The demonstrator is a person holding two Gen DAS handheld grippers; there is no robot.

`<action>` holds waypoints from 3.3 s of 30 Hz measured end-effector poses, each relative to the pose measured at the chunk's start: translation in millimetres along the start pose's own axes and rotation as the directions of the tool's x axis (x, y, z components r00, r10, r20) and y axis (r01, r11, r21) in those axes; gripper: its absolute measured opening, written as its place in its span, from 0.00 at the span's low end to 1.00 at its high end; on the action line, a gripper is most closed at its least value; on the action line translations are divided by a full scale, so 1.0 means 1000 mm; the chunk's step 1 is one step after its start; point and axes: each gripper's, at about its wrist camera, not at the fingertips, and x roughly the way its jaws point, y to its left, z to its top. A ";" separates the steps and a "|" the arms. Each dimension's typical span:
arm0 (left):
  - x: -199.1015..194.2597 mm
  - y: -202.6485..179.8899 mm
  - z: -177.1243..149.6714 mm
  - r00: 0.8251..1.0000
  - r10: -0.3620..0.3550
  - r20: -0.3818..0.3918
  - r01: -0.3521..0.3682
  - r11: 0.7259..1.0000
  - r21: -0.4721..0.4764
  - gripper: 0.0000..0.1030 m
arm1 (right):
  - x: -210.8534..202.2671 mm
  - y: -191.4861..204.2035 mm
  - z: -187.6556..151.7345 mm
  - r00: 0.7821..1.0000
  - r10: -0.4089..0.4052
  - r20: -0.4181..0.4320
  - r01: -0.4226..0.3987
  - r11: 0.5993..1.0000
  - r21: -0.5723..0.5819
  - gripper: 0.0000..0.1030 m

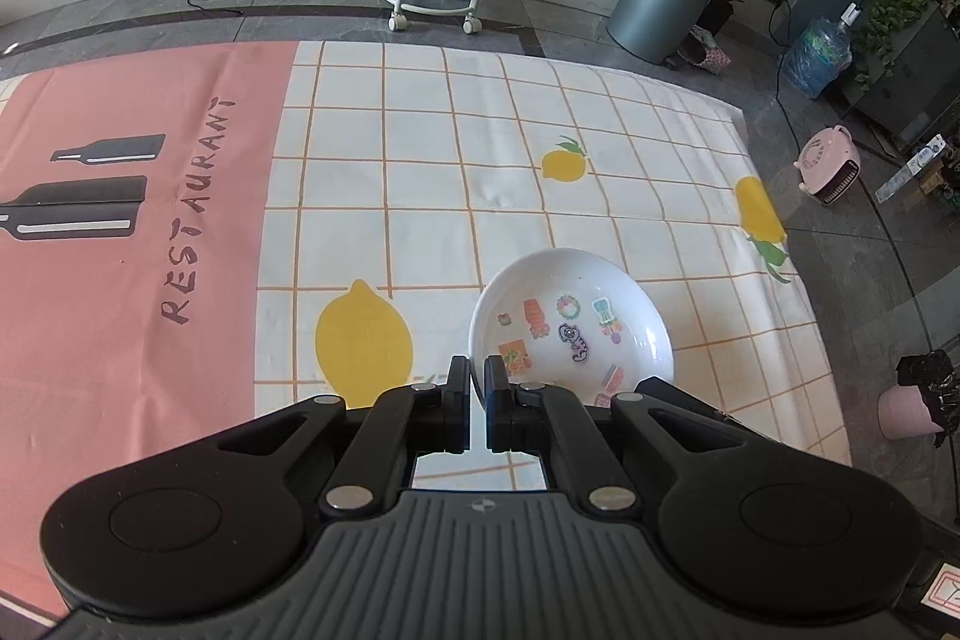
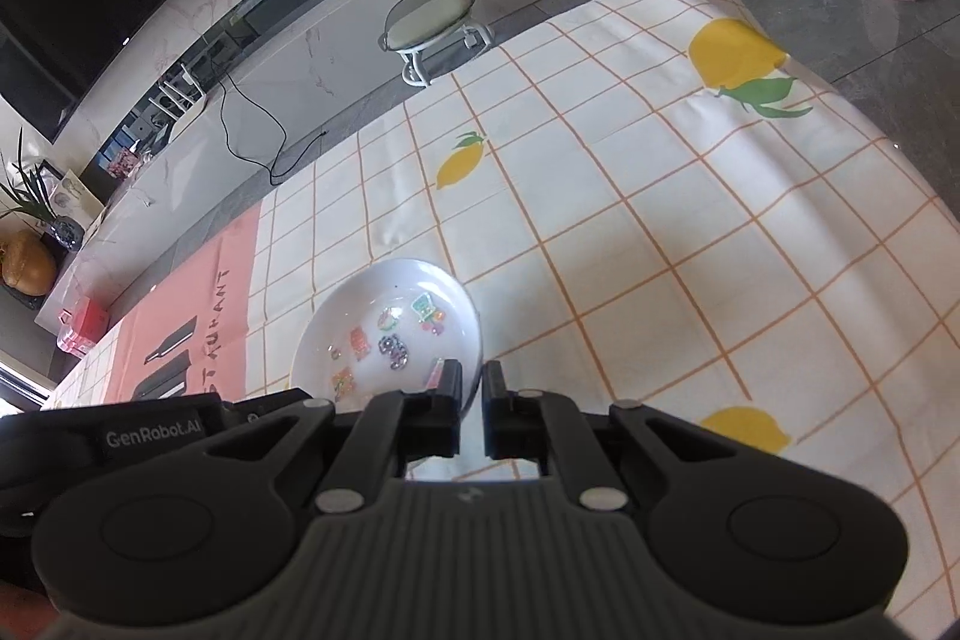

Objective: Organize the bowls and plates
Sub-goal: 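Move both grippers to the white sticker bowl and grasp its rim, then lower the white sticker bowl onto the glass plate and open both grippers, then move both grippers to the bowl stack and grasp its rim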

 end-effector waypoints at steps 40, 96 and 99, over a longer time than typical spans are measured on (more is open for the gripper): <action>-0.066 -0.003 -0.178 0.988 -0.141 0.057 0.146 0.983 -0.110 0.04 | -0.154 -0.056 -0.163 0.995 -0.021 0.101 0.005 0.988 0.153 0.04; -0.200 0.056 -0.172 0.968 -0.157 0.196 0.142 0.986 0.088 0.78 | -0.187 0.035 -0.186 0.998 0.022 0.057 -0.020 0.999 -0.031 0.79; -0.208 0.074 -0.173 0.966 -0.082 0.246 0.066 0.995 0.073 0.80 | -0.182 0.052 -0.192 0.999 0.043 0.029 -0.041 0.997 -0.059 0.81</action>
